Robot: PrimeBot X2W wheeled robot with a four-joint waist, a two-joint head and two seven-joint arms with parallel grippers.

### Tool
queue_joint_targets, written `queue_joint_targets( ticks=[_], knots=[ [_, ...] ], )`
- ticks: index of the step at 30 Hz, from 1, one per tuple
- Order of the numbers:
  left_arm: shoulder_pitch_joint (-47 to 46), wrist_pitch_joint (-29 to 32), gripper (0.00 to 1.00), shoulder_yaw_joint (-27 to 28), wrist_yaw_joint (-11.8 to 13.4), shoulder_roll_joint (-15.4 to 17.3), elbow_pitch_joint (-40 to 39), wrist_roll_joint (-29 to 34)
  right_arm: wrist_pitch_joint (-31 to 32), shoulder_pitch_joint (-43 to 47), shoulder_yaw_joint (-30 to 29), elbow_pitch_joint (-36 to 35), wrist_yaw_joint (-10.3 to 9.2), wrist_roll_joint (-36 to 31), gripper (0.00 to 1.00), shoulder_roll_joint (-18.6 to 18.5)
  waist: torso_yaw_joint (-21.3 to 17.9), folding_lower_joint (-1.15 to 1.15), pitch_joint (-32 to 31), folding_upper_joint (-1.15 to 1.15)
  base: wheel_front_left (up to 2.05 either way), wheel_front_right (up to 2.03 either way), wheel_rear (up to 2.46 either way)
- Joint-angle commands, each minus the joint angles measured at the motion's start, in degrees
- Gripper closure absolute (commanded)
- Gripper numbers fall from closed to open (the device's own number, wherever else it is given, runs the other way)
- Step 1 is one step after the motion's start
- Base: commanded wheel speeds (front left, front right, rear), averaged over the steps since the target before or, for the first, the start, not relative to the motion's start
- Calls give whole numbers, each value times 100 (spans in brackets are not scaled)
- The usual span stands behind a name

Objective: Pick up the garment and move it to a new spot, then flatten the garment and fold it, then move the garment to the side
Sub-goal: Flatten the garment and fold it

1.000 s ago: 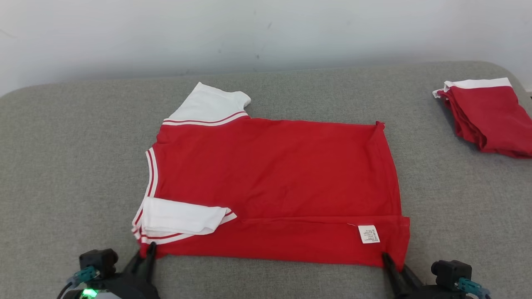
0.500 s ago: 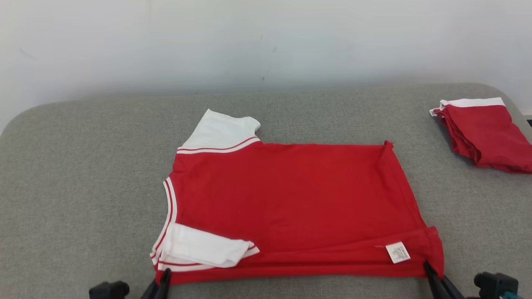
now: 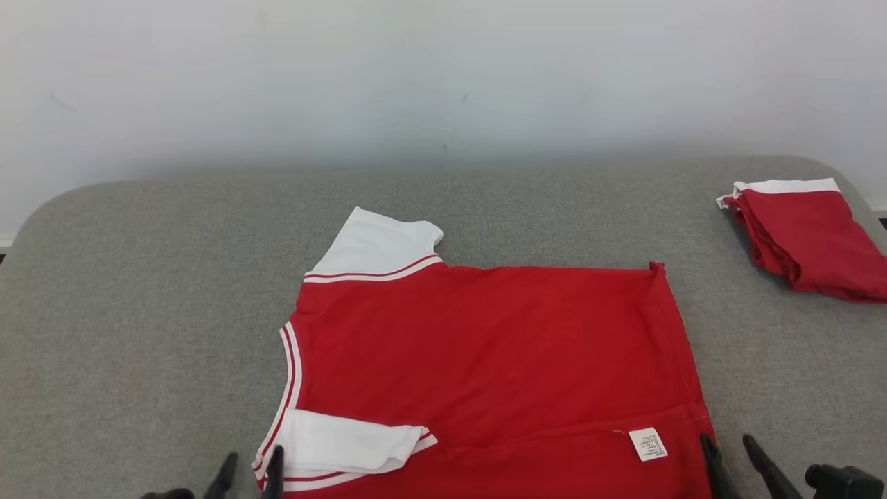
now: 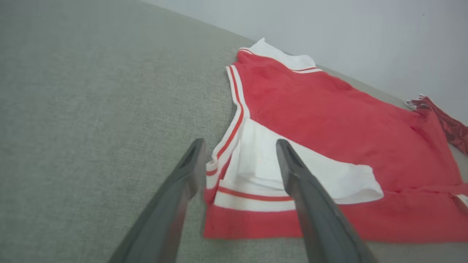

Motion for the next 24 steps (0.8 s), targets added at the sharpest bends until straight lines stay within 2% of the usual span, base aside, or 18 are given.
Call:
queue_joint_targets(
  ticks=[1,7,12,17,24],
  knots=[
    [94,0,0,162,42,-33,-180,141,-56,-22,-131,-115,-18,-139,0,55,-14,0,-46,0,0,0,0],
    [187,-1,0,855,109,-214,-1042,609,-101,-93,-611,-884,-18,-937,0,289,-63,0,-121,0,0,0,0],
    [222,0,0,1260,174,-306,-1580,1148,-101,46,-988,-1526,-18,-1499,0,658,-82,0,-162,0,0,0,0],
    [300,0,0,1423,176,-312,-1858,1682,-101,246,-1153,-1900,-18,-1946,0,889,-51,0,-195,0,0,0,0],
    [549,0,0,1532,99,-409,-2002,1996,-102,575,-1349,-2122,-18,-2211,0,1142,-15,0,-173,0,0,0,0]
  ],
)
